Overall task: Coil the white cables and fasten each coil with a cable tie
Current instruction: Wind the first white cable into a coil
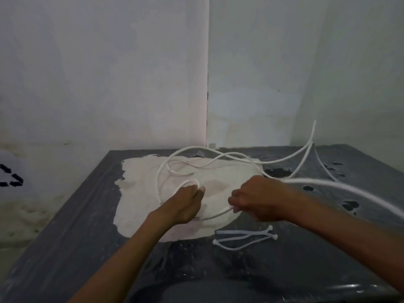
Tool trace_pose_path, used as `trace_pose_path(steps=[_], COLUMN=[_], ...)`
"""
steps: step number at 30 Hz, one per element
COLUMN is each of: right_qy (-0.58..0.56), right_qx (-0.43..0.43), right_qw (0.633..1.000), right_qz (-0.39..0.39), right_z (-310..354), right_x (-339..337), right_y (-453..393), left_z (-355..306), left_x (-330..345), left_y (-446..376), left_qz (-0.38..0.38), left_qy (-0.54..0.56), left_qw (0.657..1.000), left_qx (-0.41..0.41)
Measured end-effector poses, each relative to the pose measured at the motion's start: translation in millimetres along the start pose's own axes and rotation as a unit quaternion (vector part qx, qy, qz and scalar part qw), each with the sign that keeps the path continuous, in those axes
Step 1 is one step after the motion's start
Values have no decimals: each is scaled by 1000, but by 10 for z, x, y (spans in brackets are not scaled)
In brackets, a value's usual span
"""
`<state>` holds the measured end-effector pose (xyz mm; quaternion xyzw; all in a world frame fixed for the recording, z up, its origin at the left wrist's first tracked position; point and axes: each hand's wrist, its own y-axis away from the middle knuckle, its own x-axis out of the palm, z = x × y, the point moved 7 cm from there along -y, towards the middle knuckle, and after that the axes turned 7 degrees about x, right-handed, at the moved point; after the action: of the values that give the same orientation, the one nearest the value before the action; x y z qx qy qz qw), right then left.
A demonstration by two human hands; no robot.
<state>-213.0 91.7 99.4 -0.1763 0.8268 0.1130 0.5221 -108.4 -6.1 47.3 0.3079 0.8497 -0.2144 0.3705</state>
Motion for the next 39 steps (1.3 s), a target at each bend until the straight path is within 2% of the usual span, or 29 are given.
trace_pose_path(steps=[6,9,12,15,18,22,24,25,29,31,33,39], right_qy=[45,40,21,-20,-61,-134,-183,-206,-252,-247,-228,-161], right_qx=[-39,-54,-58,-46,-26,10,30,39,56,64,80,136], right_qw=[986,981,977,972,968,956,945,939,922,923,929,937], right_qz=[-157,-182,-202,-228,-243,-262,-269,-273,-289,-289,-282,-278], right_z=[-8,-58,-106,-212,-281,-331,-361,-379,-501,-572,-637,-685], right_x=[-149,-250,-383,-508,-573,-616,-618,-619,-701,-772,-832,-1011], right_y=[-44,-30,-18,12,20,-2,-32,-52,-175,-256,-323,-300], left_z=[13,38,-124,-239,-344,-435,-470,-489,-614,-673,-689,-628], left_x=[78,124,147,112,60,-69,-77,-62,-12,-69,-153,-287], left_y=[14,44,97,162,210,247,260,268,239,185,127,30], left_qz=[-6,-25,5,3,-3,-49,-31,-12,52,49,35,-7], left_qy=[-46,50,84,202,247,328,407,467,699,758,780,818], left_qw=[999,998,994,977,966,940,909,881,712,649,624,575], left_qx=[15,18,72,69,78,78,77,72,43,43,44,39])
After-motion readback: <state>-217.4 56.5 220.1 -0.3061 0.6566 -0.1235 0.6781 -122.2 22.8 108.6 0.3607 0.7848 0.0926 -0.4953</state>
